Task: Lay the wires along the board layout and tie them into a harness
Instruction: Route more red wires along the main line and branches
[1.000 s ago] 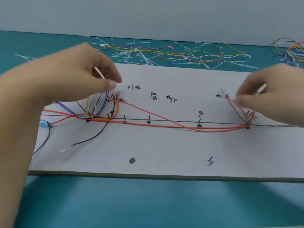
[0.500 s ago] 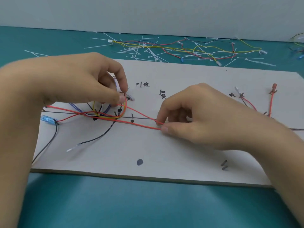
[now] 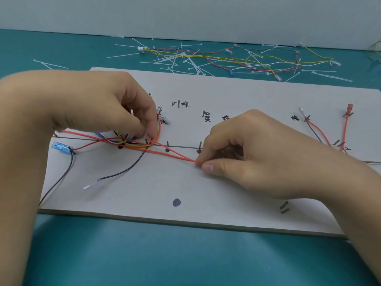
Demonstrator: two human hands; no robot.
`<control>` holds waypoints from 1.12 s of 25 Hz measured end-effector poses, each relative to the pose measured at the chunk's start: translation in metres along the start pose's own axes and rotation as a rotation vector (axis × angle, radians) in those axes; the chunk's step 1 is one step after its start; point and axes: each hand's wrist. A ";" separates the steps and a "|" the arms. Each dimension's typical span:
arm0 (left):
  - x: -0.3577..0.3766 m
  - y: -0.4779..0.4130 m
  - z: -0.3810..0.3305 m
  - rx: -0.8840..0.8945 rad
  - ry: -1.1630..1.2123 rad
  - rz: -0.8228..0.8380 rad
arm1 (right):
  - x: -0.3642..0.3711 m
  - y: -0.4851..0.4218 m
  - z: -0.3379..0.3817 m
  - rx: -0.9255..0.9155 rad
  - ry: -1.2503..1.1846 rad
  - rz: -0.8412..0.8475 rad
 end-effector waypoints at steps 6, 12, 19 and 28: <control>0.000 -0.001 -0.003 -0.004 -0.027 0.008 | -0.001 -0.001 -0.003 0.014 -0.005 -0.024; -0.007 0.004 0.004 0.022 0.063 -0.001 | -0.001 0.000 -0.002 0.025 -0.006 -0.023; -0.006 0.004 0.008 -0.003 0.121 -0.009 | -0.003 0.001 -0.001 0.032 0.017 -0.030; 0.004 -0.002 -0.003 0.005 0.044 0.005 | -0.004 0.000 0.000 0.088 0.014 -0.059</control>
Point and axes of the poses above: each hand's wrist, its own y-axis away from the middle knuckle, its own x-axis out of the palm, z = x × y, and after that the axes turned 2 degrees about x, right-handed
